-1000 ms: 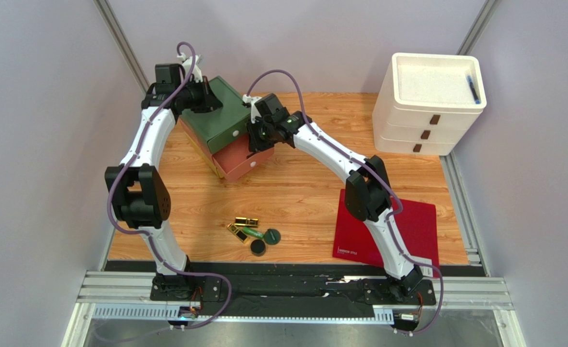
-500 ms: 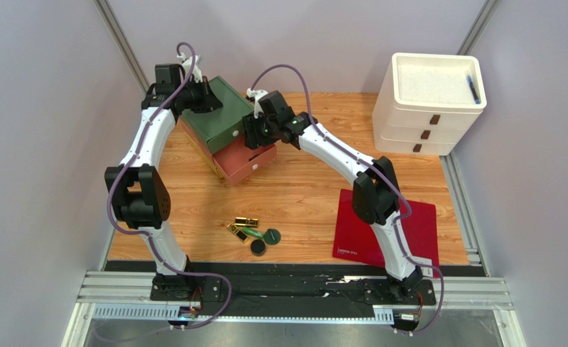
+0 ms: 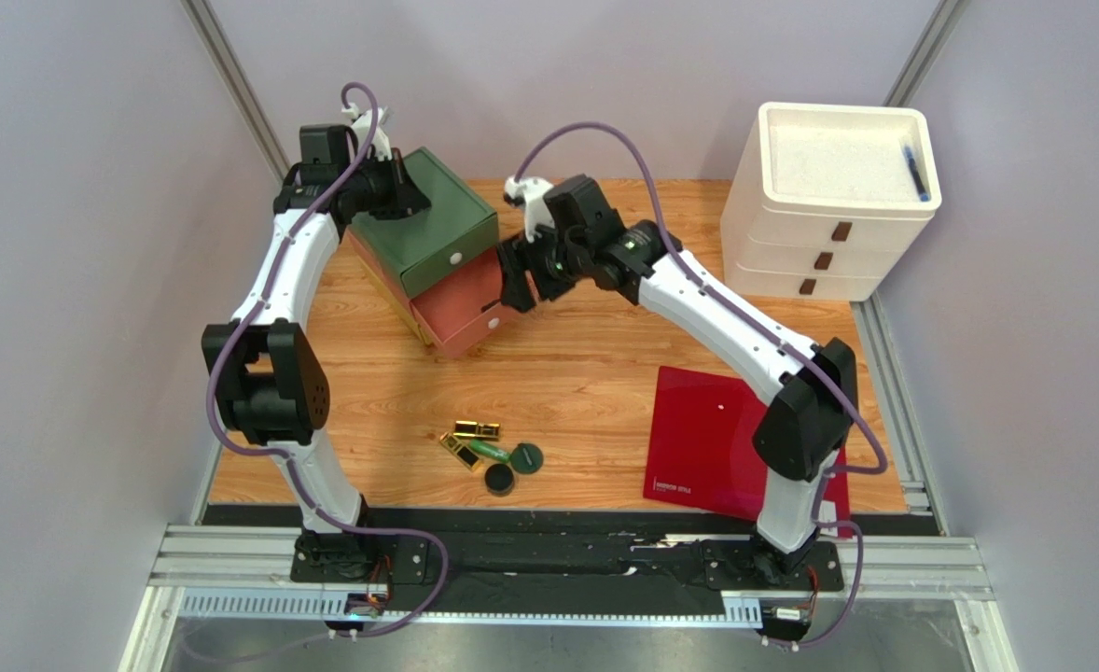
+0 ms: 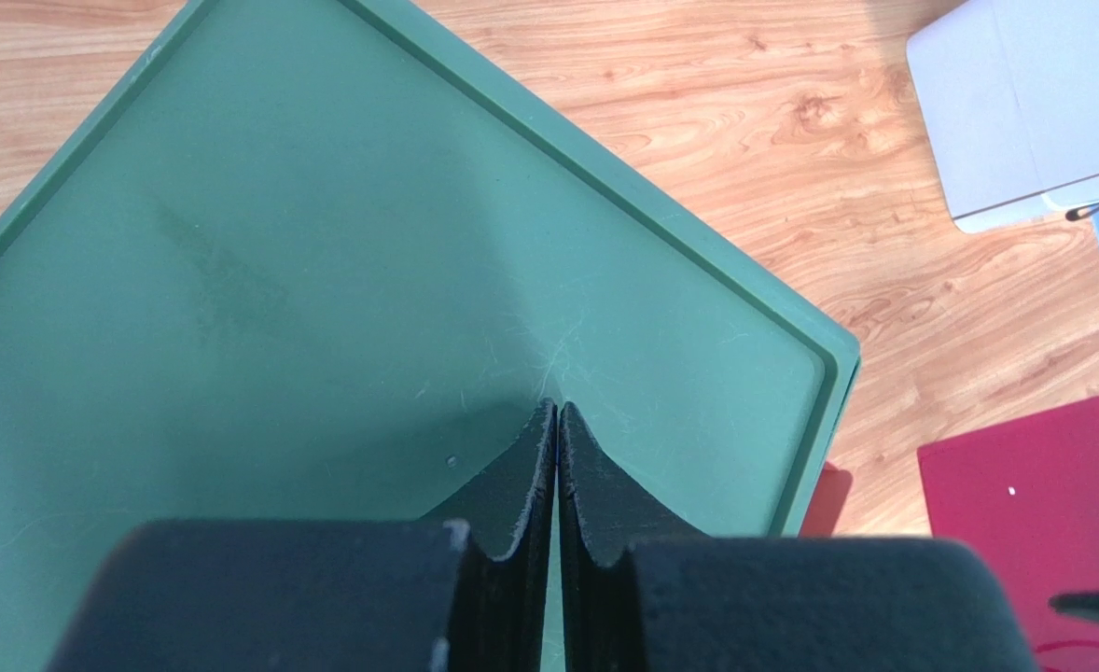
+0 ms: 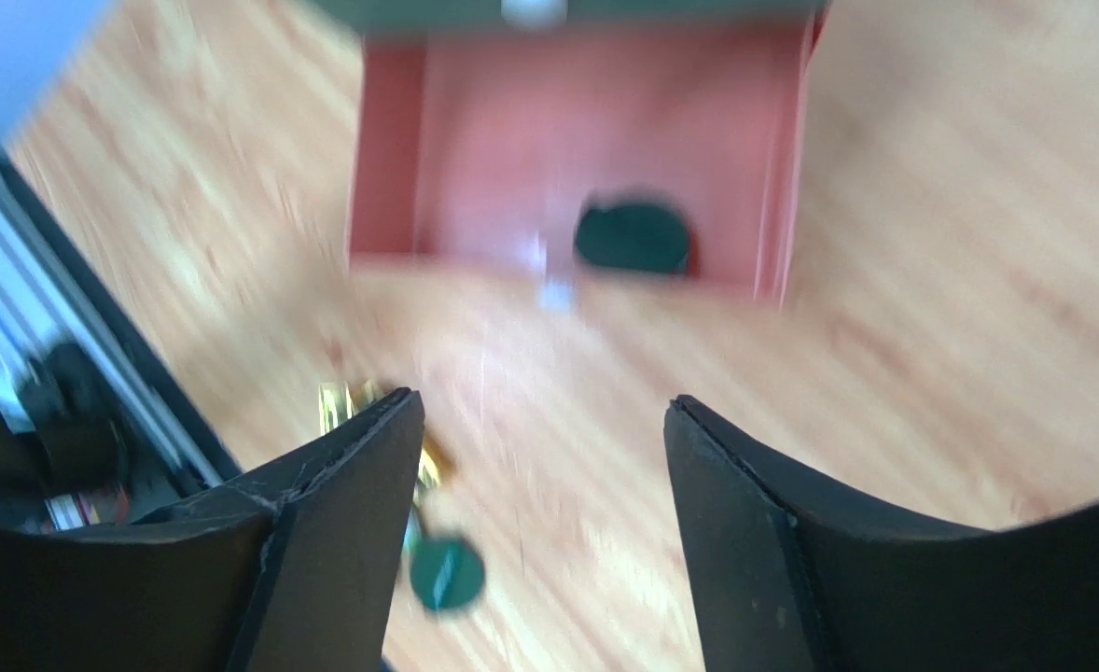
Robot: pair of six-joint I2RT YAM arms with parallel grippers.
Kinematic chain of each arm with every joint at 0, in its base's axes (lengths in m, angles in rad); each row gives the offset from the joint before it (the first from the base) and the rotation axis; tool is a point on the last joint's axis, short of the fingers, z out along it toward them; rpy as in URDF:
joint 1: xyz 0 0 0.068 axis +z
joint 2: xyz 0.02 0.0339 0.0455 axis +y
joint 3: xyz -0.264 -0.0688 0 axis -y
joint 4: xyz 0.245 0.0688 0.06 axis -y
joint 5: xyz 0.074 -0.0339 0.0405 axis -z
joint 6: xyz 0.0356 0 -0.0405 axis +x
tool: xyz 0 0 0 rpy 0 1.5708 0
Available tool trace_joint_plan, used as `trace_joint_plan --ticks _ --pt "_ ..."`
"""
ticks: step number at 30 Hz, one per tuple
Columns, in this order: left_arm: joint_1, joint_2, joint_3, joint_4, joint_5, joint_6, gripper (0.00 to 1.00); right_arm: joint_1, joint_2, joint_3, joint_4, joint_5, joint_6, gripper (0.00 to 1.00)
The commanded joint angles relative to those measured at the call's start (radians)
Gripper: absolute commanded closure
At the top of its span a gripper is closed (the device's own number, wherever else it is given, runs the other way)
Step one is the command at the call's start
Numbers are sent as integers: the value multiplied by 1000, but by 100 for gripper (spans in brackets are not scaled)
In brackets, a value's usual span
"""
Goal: Organize the makeup
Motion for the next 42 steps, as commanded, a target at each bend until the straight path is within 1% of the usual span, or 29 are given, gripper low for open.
trace_joint_plan --ticks 1,3,5,10,15,18,21,25,31,32,35,38,41,42 --pt "-6 41 -74 -190 -28 18 92 37 -85 -195 -164 -52 -117 30" --pt "-4 39 -85 -188 -26 21 92 88 -82 -259 -210 -24 -165 28" --pt "-6 36 -91 -191 -28 30 92 140 -45 -278 -264 -6 -179 27" --pt "-6 32 -105 -193 -26 33 92 209 50 -302 -280 -21 -165 27" --pt "-6 27 -119 -190 -25 36 92 221 127 -282 -295 -55 -185 27" --pt "-6 27 -122 -188 -23 38 92 238 158 -281 -303 -45 -205 28" --pt "-5 24 -128 -188 -23 41 92 261 172 -308 -275 -22 -208 28" --pt "-6 23 -140 -184 -20 42 92 272 182 -338 -220 -30 -194 29" --pt "-4 19 -157 -173 -16 38 92 273 214 -336 -206 -55 -194 32" --pt "-5 18 -157 -173 -14 38 92 284 227 -327 -198 -41 -199 35" --pt "-6 16 -157 -171 -17 38 92 305 263 -290 -210 10 -214 38" --pt "-4 19 -157 -170 -16 33 92 318 303 -261 -232 83 -219 45" --pt "-4 23 -156 -170 -16 33 92 316 334 -240 -249 132 -223 65" --pt "-4 24 -154 -170 -16 36 92 316 345 -223 -270 143 -226 77"
